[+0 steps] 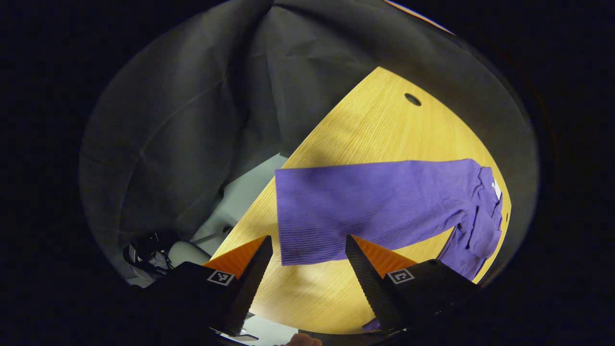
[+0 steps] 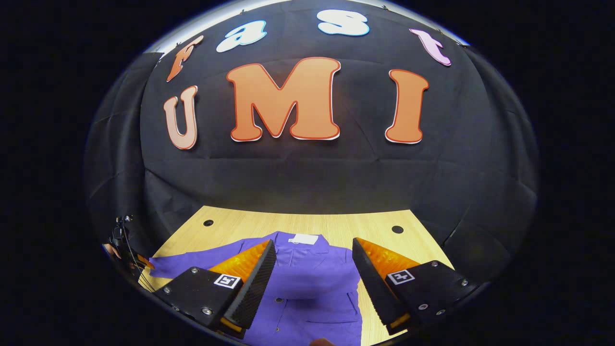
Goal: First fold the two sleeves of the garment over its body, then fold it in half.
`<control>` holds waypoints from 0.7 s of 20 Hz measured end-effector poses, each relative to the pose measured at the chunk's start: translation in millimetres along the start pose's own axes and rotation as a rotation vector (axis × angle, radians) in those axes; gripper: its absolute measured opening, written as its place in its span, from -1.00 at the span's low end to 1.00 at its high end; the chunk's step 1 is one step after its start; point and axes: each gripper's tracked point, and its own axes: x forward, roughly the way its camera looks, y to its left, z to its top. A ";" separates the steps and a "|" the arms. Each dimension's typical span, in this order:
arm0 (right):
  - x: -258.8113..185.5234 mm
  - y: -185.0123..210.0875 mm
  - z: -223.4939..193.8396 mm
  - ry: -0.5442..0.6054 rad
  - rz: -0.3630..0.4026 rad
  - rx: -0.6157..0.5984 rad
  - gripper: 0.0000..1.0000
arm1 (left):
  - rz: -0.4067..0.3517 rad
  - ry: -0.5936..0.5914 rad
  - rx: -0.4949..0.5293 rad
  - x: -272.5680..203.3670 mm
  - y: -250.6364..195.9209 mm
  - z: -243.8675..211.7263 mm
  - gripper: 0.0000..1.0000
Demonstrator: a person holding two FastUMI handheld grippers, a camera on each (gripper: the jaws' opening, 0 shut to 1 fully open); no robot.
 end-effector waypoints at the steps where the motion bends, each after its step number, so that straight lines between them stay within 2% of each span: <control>1: -2.8 0.7 -0.9 -0.004 0.002 0.003 0.90 | 0.005 0.017 0.004 3.5 0.5 3.0 0.99; 5: -13.3 -2.6 0.9 -0.030 0.004 0.015 0.90 | 0.007 0.070 -0.011 17.3 -3.7 7.0 0.97; 10: -22.7 -14.1 -0.8 -0.049 -0.031 0.067 0.89 | 0.060 0.131 -0.020 23.9 2.8 15.3 0.89; 11: -25.1 -17.8 -1.4 -0.049 -0.050 0.069 0.89 | 0.057 0.152 -0.013 25.5 -0.4 14.8 0.63; 12: -29.1 -22.1 -3.7 -0.047 -0.067 0.065 0.90 | 0.052 0.153 -0.004 23.1 -5.1 16.7 0.53; 13: -31.8 -23.9 -6.1 -0.043 -0.079 0.061 0.90 | 0.041 0.158 0.012 24.4 -10.8 17.2 0.28; 14: -33.6 -24.9 -8.7 -0.040 -0.091 0.061 0.89 | 0.024 0.156 0.017 25.2 -16.5 17.7 -0.06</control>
